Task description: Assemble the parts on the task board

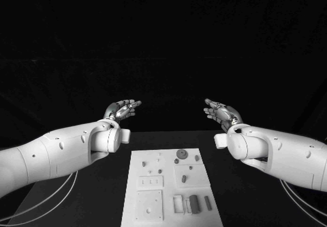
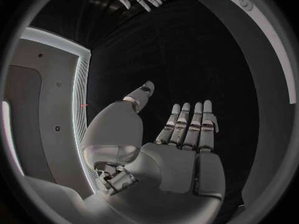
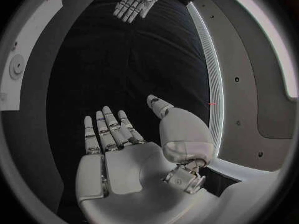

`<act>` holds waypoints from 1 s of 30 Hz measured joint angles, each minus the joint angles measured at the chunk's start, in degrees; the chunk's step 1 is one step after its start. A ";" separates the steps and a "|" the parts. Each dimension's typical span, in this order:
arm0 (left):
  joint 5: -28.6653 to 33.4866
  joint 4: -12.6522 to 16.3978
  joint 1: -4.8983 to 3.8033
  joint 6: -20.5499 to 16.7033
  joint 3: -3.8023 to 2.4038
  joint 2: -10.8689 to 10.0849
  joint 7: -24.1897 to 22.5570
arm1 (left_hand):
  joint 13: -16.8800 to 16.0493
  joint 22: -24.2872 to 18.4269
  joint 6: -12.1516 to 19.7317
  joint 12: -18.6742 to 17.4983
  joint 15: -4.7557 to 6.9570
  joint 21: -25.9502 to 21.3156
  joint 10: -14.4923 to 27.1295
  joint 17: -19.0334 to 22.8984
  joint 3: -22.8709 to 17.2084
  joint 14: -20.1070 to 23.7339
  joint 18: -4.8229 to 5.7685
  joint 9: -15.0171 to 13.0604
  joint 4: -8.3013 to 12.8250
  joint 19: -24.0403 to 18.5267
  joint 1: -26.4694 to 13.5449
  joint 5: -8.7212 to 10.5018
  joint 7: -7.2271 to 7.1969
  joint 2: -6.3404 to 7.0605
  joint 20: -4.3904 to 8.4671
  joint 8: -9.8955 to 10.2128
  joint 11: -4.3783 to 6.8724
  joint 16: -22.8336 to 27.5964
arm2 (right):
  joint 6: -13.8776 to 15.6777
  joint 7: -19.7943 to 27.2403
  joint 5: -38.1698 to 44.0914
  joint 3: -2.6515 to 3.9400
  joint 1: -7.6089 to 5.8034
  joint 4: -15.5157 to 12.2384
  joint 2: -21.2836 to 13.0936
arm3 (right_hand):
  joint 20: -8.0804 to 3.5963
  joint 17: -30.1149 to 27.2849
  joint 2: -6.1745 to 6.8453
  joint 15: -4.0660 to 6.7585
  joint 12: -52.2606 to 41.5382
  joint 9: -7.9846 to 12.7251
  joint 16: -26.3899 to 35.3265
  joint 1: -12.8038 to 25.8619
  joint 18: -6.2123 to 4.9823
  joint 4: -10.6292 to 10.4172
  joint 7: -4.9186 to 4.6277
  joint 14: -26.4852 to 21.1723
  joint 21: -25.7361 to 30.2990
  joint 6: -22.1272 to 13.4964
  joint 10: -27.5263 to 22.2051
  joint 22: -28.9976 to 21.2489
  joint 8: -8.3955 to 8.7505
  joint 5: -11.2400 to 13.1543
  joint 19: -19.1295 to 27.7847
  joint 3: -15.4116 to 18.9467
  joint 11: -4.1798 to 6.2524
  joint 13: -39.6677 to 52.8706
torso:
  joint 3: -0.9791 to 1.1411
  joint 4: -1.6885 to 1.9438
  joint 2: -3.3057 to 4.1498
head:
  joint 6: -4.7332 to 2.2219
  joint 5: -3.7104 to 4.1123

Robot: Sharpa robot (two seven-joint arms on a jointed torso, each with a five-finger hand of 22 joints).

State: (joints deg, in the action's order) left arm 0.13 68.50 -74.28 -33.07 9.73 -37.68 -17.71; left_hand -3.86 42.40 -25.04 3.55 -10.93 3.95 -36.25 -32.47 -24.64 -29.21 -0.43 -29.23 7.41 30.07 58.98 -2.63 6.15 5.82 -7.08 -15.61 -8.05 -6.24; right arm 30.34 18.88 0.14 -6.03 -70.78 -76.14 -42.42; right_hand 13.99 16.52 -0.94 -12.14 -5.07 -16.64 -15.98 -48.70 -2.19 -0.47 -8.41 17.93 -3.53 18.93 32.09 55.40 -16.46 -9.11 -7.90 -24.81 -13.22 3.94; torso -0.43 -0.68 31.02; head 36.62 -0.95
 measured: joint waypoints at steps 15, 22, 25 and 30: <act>-0.28 -6.38 -3.69 9.21 2.58 1.99 8.47 | -0.56 1.59 -2.95 1.26 -0.65 1.42 -2.84 -1.39 -0.47 -3.33 0.00 -1.12 0.15 2.84 1.52 -0.03 1.41 -0.42 0.75 -1.66 -1.12 -2.20 | -17.69 -11.60 2.60 -3.16 -6.06 9.24 1.81 | -0.09 2.76 0.37 -0.94 -2.54 -2.75 -4.20 -5.65 -0.08 6.43 -0.30 5.10 -2.69 4.59 3.22 9.38 -3.75 -0.04 -2.48 0.51 -0.90 0.29 | 0.01 -0.03 -0.02 | 0.02 -0.03; -0.95 -6.01 -2.90 11.86 3.18 0.35 8.84 | -2.34 2.50 -11.68 6.00 0.27 5.61 -13.89 -3.03 -2.18 -14.95 -3.20 -1.72 1.18 12.93 2.14 -0.21 3.96 -1.05 2.08 -4.99 -3.37 -8.15 | -17.93 -11.48 14.46 -3.18 -5.59 13.15 3.08 | -0.99 3.57 2.47 -1.50 -5.38 -3.49 -7.02 -9.56 -3.31 12.98 -0.64 11.31 -6.14 9.44 8.89 19.55 -6.02 -0.04 -11.07 -1.69 -1.16 0.80 | -0.12 -0.13 -0.03 | 0.40 -0.26; -1.50 -4.55 -3.00 13.16 3.26 -0.76 8.84 | -2.94 2.78 -15.49 7.72 1.61 7.15 -18.73 -3.65 -2.79 -19.71 -4.51 -1.56 2.25 17.19 2.67 -0.21 4.48 -1.57 2.90 -5.90 -2.50 -10.38 | -17.83 -11.35 20.21 -3.18 -5.21 14.10 3.53 | -1.17 4.02 3.05 -0.97 -6.94 -3.88 -8.56 -10.59 -4.90 15.77 -1.00 15.60 -6.50 13.12 12.92 19.55 -7.39 -0.04 -15.35 -3.04 -0.62 1.15 | -0.11 -0.16 -0.02 | 0.51 -0.30; -3.56 0.15 -3.00 14.51 3.33 -4.56 8.55 | -3.83 4.16 -20.04 9.11 5.34 10.92 -25.13 -5.82 -4.43 -28.66 -4.56 -0.31 4.40 25.79 4.06 -0.21 4.40 -2.49 5.36 -6.19 -0.07 -14.61 | -17.82 -11.38 32.54 -3.18 -5.00 15.63 4.89 | -1.32 4.77 4.05 1.04 -8.55 -4.48 -10.14 -12.80 -6.68 17.18 -1.83 21.70 -6.80 18.64 19.22 19.07 -8.68 -0.04 -21.29 -4.29 1.52 1.25 | -0.08 -0.19 0.19 | 0.57 -0.14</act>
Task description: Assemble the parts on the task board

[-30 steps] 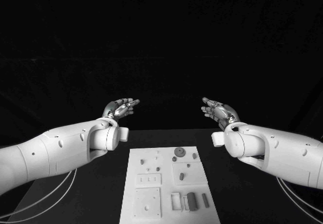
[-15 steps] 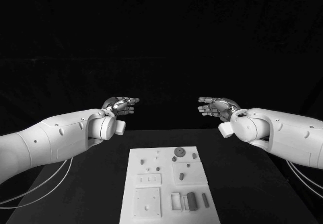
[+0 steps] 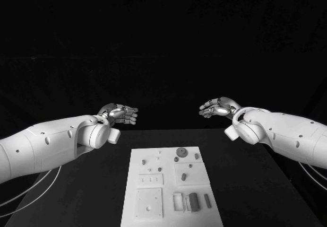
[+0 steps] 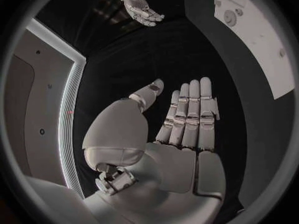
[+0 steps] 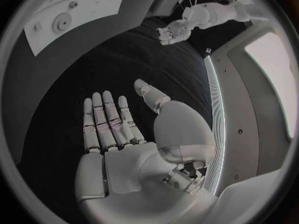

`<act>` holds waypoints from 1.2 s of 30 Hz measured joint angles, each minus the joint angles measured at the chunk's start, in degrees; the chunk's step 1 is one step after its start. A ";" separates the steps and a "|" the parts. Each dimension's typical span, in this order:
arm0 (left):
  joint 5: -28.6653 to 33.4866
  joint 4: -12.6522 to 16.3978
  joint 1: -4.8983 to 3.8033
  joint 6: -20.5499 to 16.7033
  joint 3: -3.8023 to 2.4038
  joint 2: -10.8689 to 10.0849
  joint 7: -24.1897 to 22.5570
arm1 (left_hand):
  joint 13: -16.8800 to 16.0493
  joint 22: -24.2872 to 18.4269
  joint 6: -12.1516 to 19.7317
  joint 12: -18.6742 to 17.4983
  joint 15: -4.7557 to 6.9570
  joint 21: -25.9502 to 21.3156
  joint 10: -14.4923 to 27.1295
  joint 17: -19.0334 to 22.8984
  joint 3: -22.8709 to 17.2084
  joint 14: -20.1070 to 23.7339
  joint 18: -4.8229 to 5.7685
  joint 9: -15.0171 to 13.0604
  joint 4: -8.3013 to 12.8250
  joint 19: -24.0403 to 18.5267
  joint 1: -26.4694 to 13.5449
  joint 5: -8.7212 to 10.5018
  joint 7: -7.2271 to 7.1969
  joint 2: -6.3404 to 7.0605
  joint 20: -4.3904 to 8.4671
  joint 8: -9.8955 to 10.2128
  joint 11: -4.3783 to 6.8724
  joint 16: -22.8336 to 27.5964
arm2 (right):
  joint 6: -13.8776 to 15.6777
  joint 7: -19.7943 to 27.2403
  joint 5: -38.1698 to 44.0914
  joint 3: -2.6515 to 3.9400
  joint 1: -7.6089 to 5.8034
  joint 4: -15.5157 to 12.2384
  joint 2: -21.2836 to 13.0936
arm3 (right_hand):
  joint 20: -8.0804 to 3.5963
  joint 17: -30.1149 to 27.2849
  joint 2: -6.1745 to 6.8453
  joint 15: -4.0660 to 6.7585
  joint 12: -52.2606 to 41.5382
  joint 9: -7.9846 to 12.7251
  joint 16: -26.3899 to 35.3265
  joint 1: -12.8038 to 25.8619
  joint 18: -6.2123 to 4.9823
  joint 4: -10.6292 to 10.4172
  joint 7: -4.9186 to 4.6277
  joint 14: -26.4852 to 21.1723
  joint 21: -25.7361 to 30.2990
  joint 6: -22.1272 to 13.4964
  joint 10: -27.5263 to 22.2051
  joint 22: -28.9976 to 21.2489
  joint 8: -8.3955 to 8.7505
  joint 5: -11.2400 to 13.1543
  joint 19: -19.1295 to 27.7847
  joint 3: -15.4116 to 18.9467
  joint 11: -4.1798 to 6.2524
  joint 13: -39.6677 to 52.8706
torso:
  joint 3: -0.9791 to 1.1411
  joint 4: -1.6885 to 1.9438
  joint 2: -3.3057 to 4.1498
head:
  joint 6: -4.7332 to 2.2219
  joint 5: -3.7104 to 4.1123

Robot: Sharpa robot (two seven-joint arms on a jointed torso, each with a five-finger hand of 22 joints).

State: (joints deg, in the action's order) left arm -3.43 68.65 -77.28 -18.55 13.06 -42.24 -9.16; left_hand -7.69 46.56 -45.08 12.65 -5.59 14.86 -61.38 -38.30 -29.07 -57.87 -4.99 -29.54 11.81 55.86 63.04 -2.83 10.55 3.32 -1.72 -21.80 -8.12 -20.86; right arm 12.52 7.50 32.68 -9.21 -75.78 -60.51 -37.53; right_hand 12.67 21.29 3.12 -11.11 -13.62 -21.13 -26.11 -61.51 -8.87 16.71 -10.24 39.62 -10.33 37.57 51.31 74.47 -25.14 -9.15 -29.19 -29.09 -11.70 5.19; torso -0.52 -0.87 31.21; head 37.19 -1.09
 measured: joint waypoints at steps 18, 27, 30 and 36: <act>-7.01 13.79 -0.10 6.25 -0.09 -7.27 -2.39 | -0.35 0.66 -3.55 -0.28 1.29 0.43 -4.04 -1.48 -1.49 -2.73 0.03 1.69 2.74 2.34 0.00 0.00 -1.15 0.00 2.12 0.00 1.38 0.01 | -0.14 -1.42 37.52 0.06 -0.01 -6.54 1.74 | -4.42 10.67 3.01 9.41 -0.28 -1.16 -12.74 -4.37 -5.43 0.10 -1.14 25.63 -9.05 6.58 11.30 0.55 1.32 0.21 -26.67 1.41 4.46 1.04 | 0.46 1.26 2.97 | -0.12 0.34; -7.52 15.80 -0.16 7.26 -0.12 -8.39 -2.85 | -0.20 0.67 -3.55 -1.13 1.29 0.43 -4.04 -1.62 -1.09 -2.73 0.07 2.19 3.13 2.42 -0.19 0.00 -1.15 0.18 2.03 0.24 1.38 0.04 | -0.45 -3.05 49.91 0.06 0.01 -9.55 2.42 | -9.19 20.48 3.30 11.11 1.31 -1.29 -28.89 -5.57 -4.83 0.05 -0.69 31.16 -19.77 8.45 13.01 0.47 2.73 0.28 -35.03 3.23 5.58 0.99 | 0.63 2.58 5.01 | -0.28 0.97; -7.57 16.69 -0.41 7.42 -0.12 -9.18 -2.86 | -0.19 0.67 -3.46 -1.41 1.29 0.43 -4.04 -1.67 -1.09 -2.73 0.08 2.25 3.13 2.42 -0.40 0.00 -1.06 0.39 2.03 0.32 1.38 0.28 | -0.87 -3.85 53.32 0.06 0.02 -11.21 2.17 | -10.17 22.16 3.44 11.41 1.70 -1.44 -32.93 -5.71 -4.36 -0.04 -0.44 31.82 -23.71 9.17 13.78 0.46 3.06 0.28 -36.20 3.33 5.73 1.18 | 0.63 3.09 5.73 | -0.36 1.36; -7.62 17.94 -1.32 7.54 -0.24 -10.37 -2.86 | -0.14 0.67 -3.33 -1.68 1.29 0.43 -3.82 -1.71 -0.93 -2.73 0.13 2.37 3.29 2.42 -0.40 0.00 -0.94 0.39 2.03 0.32 1.16 0.28 | -2.14 -5.35 58.52 0.11 0.71 -12.64 2.68 | -11.08 22.65 3.44 11.56 2.55 -1.84 -36.45 -5.71 -3.52 -0.04 0.27 32.40 -28.30 10.31 14.55 0.47 3.06 0.28 -36.81 3.29 5.88 1.42 | 0.62 3.81 7.09 | -0.82 2.04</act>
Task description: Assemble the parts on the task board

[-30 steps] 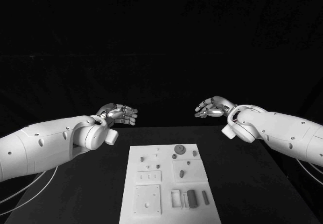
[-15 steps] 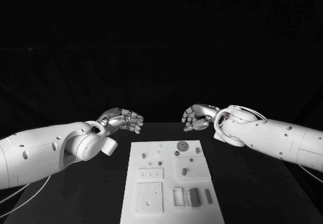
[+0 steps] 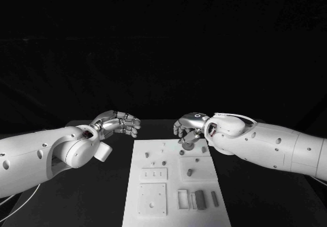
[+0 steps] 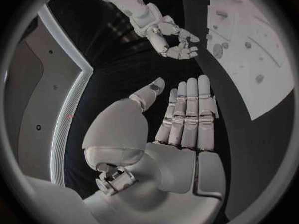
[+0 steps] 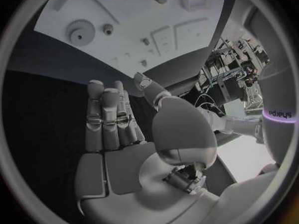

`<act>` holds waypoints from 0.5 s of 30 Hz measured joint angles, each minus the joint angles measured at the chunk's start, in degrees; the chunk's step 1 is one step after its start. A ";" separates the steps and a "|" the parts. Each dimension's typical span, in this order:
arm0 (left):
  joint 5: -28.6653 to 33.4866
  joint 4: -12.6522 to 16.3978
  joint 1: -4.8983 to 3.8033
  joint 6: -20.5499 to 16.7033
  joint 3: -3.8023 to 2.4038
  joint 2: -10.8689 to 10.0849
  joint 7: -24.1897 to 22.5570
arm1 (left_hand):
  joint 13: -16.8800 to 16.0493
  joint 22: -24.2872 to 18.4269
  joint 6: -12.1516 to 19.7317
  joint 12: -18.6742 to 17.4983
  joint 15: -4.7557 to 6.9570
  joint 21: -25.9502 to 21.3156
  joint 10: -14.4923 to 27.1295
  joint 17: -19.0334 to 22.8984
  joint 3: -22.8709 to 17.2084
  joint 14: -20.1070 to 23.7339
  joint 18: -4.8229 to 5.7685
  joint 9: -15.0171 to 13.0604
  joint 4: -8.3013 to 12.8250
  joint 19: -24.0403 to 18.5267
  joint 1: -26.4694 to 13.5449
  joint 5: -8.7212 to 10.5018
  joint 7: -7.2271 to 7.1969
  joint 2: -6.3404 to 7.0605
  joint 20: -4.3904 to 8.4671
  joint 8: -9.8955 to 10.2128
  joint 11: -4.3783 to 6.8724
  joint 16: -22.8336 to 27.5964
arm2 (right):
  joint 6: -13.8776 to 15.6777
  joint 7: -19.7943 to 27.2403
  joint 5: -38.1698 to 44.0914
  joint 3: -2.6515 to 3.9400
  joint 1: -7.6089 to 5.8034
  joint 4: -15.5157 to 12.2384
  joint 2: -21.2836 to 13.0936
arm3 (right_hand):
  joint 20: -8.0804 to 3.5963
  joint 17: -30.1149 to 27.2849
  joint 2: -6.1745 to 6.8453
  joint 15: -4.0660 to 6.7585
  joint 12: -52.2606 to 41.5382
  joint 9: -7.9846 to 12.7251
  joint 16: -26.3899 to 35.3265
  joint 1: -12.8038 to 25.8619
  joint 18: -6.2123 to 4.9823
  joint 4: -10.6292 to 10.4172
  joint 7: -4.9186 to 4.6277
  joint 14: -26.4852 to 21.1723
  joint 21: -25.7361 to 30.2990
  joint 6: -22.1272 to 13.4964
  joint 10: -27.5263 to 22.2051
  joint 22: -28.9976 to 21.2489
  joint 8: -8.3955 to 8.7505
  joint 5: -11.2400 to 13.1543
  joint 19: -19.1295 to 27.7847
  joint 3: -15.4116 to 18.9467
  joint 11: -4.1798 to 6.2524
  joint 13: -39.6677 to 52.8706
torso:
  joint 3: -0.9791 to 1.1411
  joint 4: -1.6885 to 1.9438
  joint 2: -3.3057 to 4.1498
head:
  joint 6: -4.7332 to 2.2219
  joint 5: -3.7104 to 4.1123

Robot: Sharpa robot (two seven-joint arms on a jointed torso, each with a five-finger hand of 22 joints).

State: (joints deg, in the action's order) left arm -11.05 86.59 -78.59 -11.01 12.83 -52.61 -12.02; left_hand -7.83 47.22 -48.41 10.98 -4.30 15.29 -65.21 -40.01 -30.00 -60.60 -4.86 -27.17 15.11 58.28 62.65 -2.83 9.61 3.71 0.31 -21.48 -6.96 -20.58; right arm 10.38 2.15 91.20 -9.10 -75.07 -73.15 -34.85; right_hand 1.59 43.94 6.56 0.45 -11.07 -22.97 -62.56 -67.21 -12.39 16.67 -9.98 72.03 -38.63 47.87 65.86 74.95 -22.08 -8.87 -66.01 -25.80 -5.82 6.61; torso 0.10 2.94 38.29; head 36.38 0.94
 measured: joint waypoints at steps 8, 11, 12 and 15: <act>-0.03 0.53 -0.13 0.03 0.00 -0.08 0.03 | 0.06 -0.01 0.00 0.00 -0.22 0.00 0.00 -0.04 0.00 0.22 0.16 0.07 0.00 0.00 -0.22 0.00 0.00 0.22 0.00 0.22 0.00 0.21 | -1.58 -1.54 3.63 -0.04 0.86 0.36 0.02 | -0.45 0.00 0.00 0.03 0.20 -0.01 -1.22 0.00 0.13 0.01 -0.01 0.47 -1.85 0.39 0.21 0.00 0.34 0.00 0.07 -0.63 -0.19 0.03 | -0.08 0.76 1.31 | -0.13 0.47; -0.04 0.30 -0.13 0.04 0.03 0.17 0.06 | 0.06 0.00 0.00 0.00 -0.22 -0.23 0.00 -0.03 0.00 0.22 0.39 0.07 0.00 0.00 -0.22 0.00 0.00 0.22 -0.01 0.22 0.00 0.22 | -2.16 -1.98 4.84 0.03 1.65 0.32 -0.09 | -0.46 0.00 0.00 0.05 0.44 -0.01 -2.19 0.00 0.15 0.16 0.22 0.48 -2.96 0.96 0.72 0.00 0.34 0.00 0.09 -0.78 0.10 0.18 | -0.14 0.94 1.66 | -0.48 0.59; -0.04 0.21 -0.13 0.05 0.04 0.26 0.07 | 0.06 0.00 0.00 0.00 -0.21 -0.23 0.00 -0.03 0.00 0.22 0.40 0.07 0.00 0.00 -0.22 0.00 0.00 0.22 0.00 0.22 0.00 0.22 | -2.36 -2.11 5.23 0.00 2.09 0.42 -0.09 | -0.47 0.00 0.00 0.13 0.43 -0.01 -2.41 0.00 0.15 0.16 0.21 0.56 -3.30 1.25 0.92 0.00 0.34 0.00 0.08 -0.78 0.09 0.20 | -0.15 0.98 1.75 | -0.63 0.60; -0.05 0.18 -0.14 0.06 0.04 0.25 0.11 | 0.06 0.00 0.13 -0.31 -0.21 -0.23 0.00 -0.10 0.00 0.22 0.42 0.14 0.00 0.00 -0.22 0.00 0.13 0.22 -0.01 0.22 0.00 0.22 | -2.68 -2.42 6.02 -0.10 2.84 0.77 -0.02 | -0.47 -0.03 0.26 0.14 0.43 0.00 -2.64 0.26 0.16 0.16 0.15 0.57 -3.65 1.30 0.92 -0.01 0.41 0.00 0.08 -0.78 0.09 0.20 | -0.23 1.09 2.05 | -0.94 0.47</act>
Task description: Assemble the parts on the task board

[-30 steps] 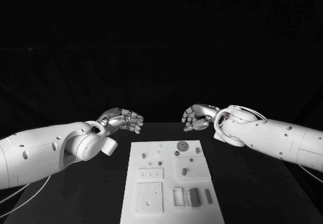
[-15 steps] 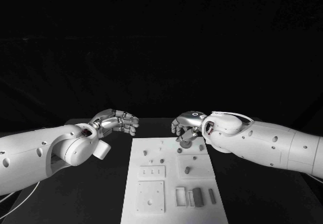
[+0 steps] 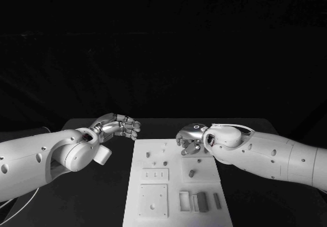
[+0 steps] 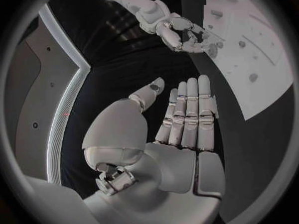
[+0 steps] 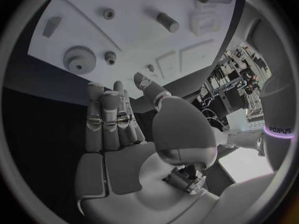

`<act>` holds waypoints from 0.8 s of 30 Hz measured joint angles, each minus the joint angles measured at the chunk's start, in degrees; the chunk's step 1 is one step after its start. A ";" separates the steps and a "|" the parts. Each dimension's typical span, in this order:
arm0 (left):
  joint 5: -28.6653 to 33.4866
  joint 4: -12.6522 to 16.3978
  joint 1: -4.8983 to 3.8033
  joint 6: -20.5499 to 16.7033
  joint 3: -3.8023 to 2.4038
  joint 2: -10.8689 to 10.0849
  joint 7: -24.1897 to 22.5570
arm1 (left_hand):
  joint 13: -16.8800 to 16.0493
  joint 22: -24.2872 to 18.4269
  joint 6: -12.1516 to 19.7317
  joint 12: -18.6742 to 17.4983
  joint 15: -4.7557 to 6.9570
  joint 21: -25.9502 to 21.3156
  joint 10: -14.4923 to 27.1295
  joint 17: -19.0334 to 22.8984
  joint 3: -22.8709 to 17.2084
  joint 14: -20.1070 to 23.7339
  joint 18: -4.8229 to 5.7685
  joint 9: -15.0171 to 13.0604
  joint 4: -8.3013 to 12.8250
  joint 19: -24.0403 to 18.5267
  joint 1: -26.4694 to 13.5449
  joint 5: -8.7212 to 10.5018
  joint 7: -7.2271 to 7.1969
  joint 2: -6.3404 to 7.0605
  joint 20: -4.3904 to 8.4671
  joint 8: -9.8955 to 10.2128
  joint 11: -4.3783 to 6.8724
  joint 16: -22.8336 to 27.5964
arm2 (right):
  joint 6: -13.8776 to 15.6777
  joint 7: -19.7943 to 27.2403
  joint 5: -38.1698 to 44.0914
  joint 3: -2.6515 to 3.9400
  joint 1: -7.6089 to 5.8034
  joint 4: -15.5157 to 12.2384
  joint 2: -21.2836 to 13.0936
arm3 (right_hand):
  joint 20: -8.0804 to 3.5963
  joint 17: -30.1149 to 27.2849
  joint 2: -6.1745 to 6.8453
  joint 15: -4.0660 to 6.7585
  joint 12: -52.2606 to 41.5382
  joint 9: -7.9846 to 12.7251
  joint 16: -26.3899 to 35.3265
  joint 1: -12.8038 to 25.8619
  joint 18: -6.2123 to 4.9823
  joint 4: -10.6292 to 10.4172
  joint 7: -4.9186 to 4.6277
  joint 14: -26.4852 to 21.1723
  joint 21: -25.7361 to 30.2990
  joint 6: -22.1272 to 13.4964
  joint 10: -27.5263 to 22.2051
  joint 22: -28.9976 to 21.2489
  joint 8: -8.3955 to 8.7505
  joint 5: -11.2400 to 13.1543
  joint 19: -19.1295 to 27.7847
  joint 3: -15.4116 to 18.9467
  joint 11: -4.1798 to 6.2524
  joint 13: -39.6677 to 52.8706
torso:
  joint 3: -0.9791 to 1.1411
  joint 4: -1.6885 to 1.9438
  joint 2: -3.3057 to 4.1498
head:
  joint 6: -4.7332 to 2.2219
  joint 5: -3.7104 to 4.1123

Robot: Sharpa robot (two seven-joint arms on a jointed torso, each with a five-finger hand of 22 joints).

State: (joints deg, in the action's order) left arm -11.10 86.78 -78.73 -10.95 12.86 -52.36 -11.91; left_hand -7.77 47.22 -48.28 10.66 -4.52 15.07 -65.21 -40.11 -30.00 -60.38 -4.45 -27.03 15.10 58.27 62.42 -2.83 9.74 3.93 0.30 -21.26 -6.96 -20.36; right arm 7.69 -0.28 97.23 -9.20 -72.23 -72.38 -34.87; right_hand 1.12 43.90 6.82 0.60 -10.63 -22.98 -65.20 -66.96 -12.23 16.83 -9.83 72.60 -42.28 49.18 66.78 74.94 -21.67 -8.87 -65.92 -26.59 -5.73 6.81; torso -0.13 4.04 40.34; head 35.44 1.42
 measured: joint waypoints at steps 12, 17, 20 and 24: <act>-0.02 0.32 0.00 0.01 0.01 -0.48 0.12 | 0.05 0.00 0.08 -0.02 0.00 0.00 0.00 -0.07 0.00 0.00 0.21 0.06 0.00 0.00 0.00 0.00 0.08 0.00 0.00 0.00 0.00 0.00 | -0.12 -0.91 2.03 0.03 0.74 2.85 0.82 | -0.30 -0.80 0.50 -1.14 2.33 0.36 -0.69 0.51 0.88 -0.17 -0.22 -1.17 -0.98 -0.23 -1.90 0.00 1.30 0.00 1.59 -0.67 -1.02 -0.52 | -0.11 0.36 0.64 | 0.43 0.00; -0.02 0.67 0.00 0.01 0.00 -0.66 0.21 | 0.05 0.00 0.08 -0.02 0.00 0.00 0.00 -0.08 0.00 0.00 0.45 0.06 0.00 0.00 -0.23 0.00 0.08 0.23 0.00 0.00 0.00 0.00 | -0.05 -1.21 2.46 0.02 0.74 2.81 0.83 | -0.27 -1.01 1.03 -1.55 3.12 0.75 -1.04 0.43 1.16 -0.15 -0.32 -1.59 -1.32 -0.96 -2.71 0.00 1.93 0.00 1.98 -0.79 -1.24 -0.86 | -0.11 0.37 0.86 | 0.57 -0.17; -0.02 0.90 -0.02 0.01 -0.02 -0.87 0.27 | 0.05 0.00 0.08 -0.02 0.00 0.00 0.00 -0.08 0.00 0.00 0.46 0.12 0.00 0.00 -0.23 0.00 0.08 0.23 0.00 0.23 0.00 0.00 | -0.04 -1.33 2.68 0.01 0.74 3.05 0.89 | -0.09 -1.09 1.03 -1.58 3.34 0.80 -1.28 0.43 1.16 -0.21 -0.32 -1.63 -1.32 -0.96 -2.73 0.00 1.93 0.00 2.16 -1.05 -1.25 -0.94 | -0.11 0.37 0.96 | 0.62 -0.23; -0.03 1.07 -0.10 0.00 -0.04 -0.95 0.33 | 0.04 0.00 0.08 -0.02 0.01 0.00 0.00 -0.13 0.00 0.00 0.48 0.12 0.00 0.00 -0.23 0.00 0.08 0.23 0.00 0.23 0.00 0.00 | -0.03 -1.40 2.88 0.02 0.74 3.63 1.26 | -0.07 -1.14 1.03 -1.74 3.37 0.80 -1.27 0.43 1.17 -0.15 -0.32 -1.79 -1.55 -0.96 -2.94 0.00 1.93 0.00 2.19 -1.11 -1.45 -0.94 | -0.10 0.32 1.14 | 0.59 -0.29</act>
State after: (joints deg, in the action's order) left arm -11.13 87.85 -78.83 -10.96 12.82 -53.31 -11.58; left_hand -7.73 47.22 -48.20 10.64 -4.51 15.07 -65.21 -40.24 -30.00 -60.38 -3.96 -26.91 15.10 58.27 62.20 -2.83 9.82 4.16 0.30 -21.02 -6.96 -20.36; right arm 7.66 -1.68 100.10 -9.18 -71.49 -68.75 -33.60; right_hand 1.05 42.76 7.85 -1.14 -7.26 -22.17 -66.48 -66.52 -11.06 16.68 -10.15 70.81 -43.83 48.21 63.84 74.94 -19.74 -8.88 -63.74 -27.70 -7.18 5.87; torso -0.23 4.36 41.48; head 36.02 1.13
